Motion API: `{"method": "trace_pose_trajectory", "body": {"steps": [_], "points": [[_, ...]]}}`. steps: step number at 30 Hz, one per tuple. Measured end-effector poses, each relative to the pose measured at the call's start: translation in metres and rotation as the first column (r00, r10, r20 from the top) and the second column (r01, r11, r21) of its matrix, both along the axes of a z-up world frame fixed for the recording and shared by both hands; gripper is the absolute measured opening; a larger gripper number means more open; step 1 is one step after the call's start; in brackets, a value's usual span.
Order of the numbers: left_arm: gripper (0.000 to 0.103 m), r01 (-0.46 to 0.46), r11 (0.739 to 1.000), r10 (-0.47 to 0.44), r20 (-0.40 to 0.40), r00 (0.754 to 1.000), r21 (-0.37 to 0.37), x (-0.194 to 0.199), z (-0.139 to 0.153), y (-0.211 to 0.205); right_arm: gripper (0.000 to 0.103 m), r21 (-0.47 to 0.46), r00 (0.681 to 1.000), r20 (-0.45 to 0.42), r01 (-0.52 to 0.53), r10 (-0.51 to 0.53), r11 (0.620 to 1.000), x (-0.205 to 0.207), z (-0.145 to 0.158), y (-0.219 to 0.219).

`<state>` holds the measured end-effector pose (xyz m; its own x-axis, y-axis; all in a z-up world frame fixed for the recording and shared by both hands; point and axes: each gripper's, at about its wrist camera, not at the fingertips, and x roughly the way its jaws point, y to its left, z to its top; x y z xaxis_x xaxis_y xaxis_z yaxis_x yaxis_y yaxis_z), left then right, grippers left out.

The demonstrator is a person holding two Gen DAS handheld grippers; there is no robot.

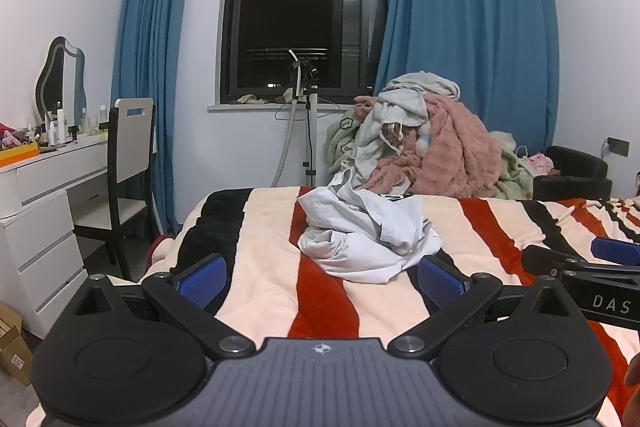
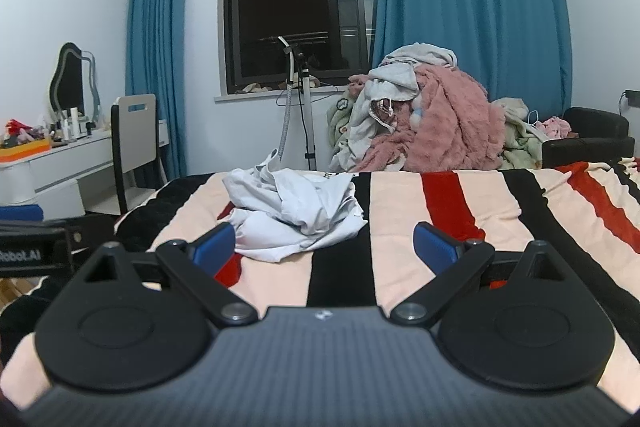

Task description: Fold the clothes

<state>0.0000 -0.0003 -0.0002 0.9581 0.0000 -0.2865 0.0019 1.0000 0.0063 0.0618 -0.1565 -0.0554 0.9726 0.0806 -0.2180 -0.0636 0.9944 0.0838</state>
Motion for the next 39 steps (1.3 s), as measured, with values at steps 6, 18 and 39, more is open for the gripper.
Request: {"method": "trace_pose_trajectory", "body": {"steps": [6,18,39], "points": [[0.103,0.002,1.000,-0.002,-0.010,1.000,-0.009,0.0001,-0.0004,-0.0007,0.097,-0.014,1.000,-0.016,0.010,-0.011,1.000,0.0040,0.0016,0.0000],[0.103,0.003,1.000,-0.003,-0.013,1.000,-0.017,0.0004,0.0017,0.0016,0.097,-0.012,1.000,-0.011,0.020,-0.020,1.000,0.0019,-0.0003,-0.0013],[0.103,0.012,1.000,-0.013,-0.030,0.999,-0.015,-0.0005,-0.0056,-0.0027,0.097,-0.034,0.996,0.017,0.083,-0.082,0.996,-0.0026,0.0018,-0.0023]]}}
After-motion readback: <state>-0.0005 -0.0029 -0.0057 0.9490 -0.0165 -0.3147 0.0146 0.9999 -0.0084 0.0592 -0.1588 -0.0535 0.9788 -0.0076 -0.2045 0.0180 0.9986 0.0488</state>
